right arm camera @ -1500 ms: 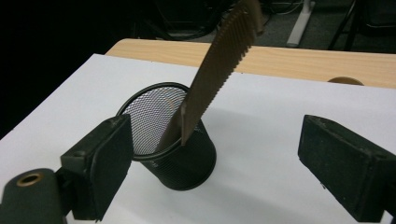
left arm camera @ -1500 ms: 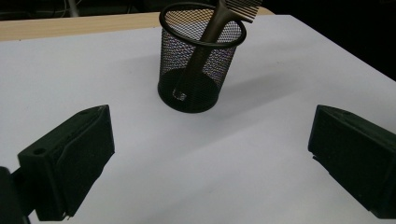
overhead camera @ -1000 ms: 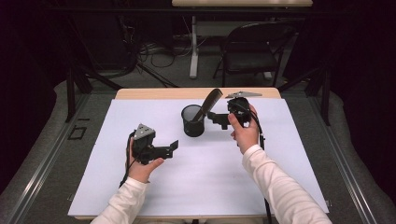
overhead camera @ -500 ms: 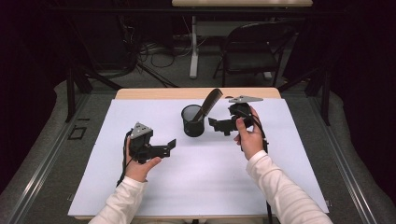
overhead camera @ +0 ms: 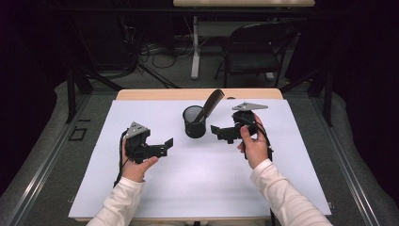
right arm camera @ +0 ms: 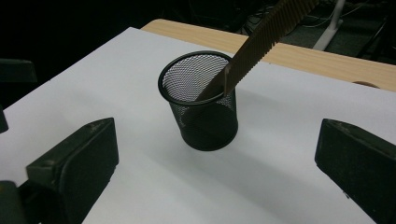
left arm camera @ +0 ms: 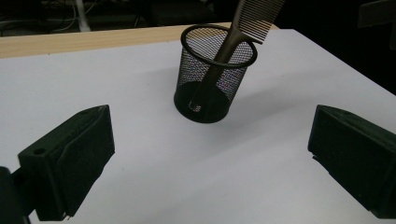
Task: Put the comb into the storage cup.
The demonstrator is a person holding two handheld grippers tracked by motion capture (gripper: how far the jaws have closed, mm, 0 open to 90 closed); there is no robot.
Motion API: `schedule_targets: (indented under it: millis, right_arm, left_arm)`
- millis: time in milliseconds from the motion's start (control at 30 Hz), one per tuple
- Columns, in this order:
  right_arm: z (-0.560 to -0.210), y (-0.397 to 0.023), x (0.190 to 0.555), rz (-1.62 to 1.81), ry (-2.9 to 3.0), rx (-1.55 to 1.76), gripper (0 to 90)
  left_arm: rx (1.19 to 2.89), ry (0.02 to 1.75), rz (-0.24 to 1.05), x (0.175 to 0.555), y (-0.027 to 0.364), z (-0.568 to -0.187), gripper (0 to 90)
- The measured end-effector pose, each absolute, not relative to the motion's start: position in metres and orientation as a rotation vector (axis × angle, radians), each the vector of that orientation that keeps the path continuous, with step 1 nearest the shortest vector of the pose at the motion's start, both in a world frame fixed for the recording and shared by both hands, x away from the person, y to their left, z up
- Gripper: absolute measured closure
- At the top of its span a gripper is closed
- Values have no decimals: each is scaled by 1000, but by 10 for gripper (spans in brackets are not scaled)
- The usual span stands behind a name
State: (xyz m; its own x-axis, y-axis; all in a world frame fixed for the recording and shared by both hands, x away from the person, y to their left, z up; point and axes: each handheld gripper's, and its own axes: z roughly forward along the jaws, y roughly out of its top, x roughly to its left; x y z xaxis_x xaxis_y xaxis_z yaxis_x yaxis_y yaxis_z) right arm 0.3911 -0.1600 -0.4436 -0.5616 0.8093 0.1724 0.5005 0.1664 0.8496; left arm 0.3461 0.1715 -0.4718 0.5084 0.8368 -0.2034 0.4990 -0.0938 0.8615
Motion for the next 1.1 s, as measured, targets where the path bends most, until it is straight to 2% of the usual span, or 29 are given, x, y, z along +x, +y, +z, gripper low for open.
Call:
schedule_targets:
  millis: [1100]
  right_arm:
    - [-460,-175,355,1391,2106,1230,0]
  left_arm:
    - [1697,1186,443,351,196,-465,7]
